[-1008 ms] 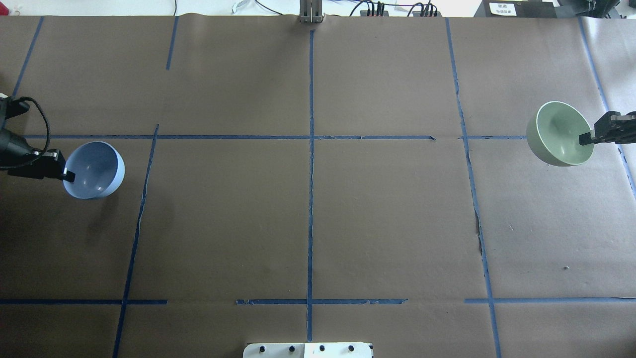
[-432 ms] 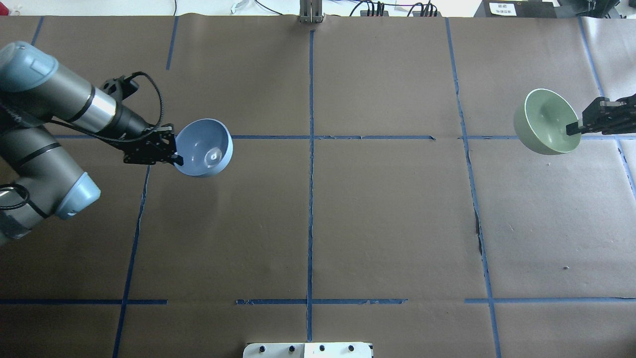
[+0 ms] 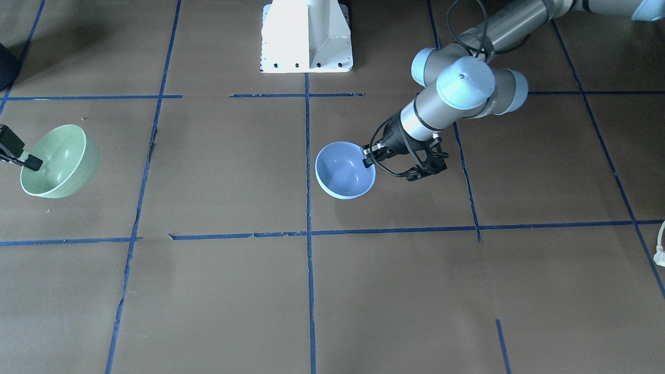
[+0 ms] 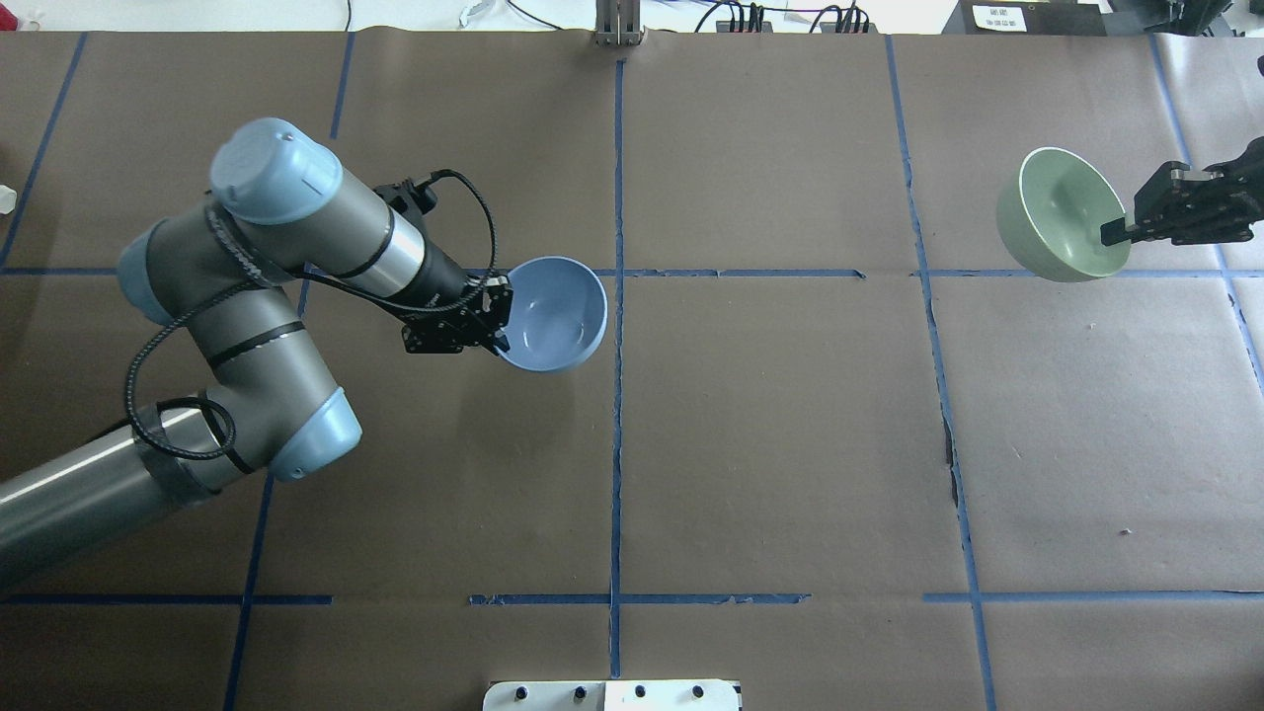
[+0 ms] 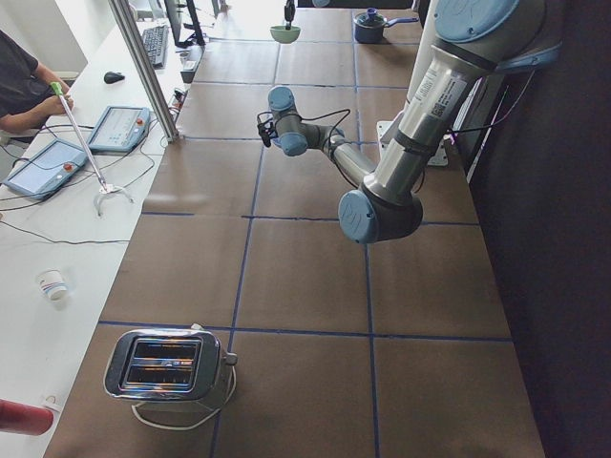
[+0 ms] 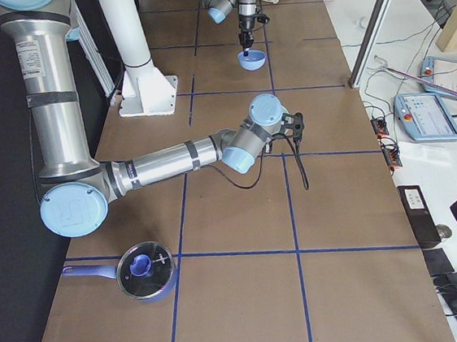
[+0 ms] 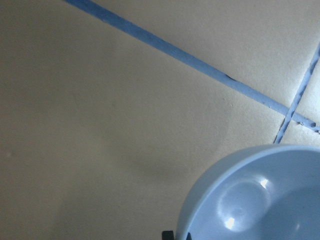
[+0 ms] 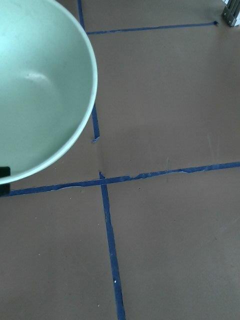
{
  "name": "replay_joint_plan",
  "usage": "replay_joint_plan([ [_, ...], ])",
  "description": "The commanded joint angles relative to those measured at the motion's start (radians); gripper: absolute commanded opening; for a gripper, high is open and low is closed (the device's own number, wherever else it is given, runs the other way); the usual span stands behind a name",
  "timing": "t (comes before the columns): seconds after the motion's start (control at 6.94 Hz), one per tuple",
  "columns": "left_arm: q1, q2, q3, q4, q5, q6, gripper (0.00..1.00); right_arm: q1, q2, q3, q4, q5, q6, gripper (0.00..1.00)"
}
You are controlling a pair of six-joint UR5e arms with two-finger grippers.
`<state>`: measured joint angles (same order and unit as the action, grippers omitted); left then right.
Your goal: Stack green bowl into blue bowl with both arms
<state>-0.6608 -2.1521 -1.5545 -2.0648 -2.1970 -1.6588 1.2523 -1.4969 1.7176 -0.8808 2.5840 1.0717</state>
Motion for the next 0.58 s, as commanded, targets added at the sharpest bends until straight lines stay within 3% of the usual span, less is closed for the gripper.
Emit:
replay_joint_plan([
  [0.0, 0.079, -0.043, 0.010, 0.031, 0.074, -0.007, 0.00, -0.001, 0.017, -0.001, -0.003, 0.008, 0.004, 0.00],
  [0.14, 0.113, -0.043, 0.011, 0.031, 0.107, -0.006, 0.03, -0.002, 0.023, 0.000, -0.004, 0.008, 0.005, 0.00],
  [0.29, 0.121, -0.045, 0.011, 0.029, 0.109, -0.003, 0.25, -0.002, 0.032, -0.001, -0.004, 0.008, 0.005, 0.00],
  [0.43, 0.121, -0.040, 0.011, 0.028, 0.112, 0.008, 0.99, -0.005, 0.043, -0.001, -0.006, 0.008, 0.016, 0.00],
])
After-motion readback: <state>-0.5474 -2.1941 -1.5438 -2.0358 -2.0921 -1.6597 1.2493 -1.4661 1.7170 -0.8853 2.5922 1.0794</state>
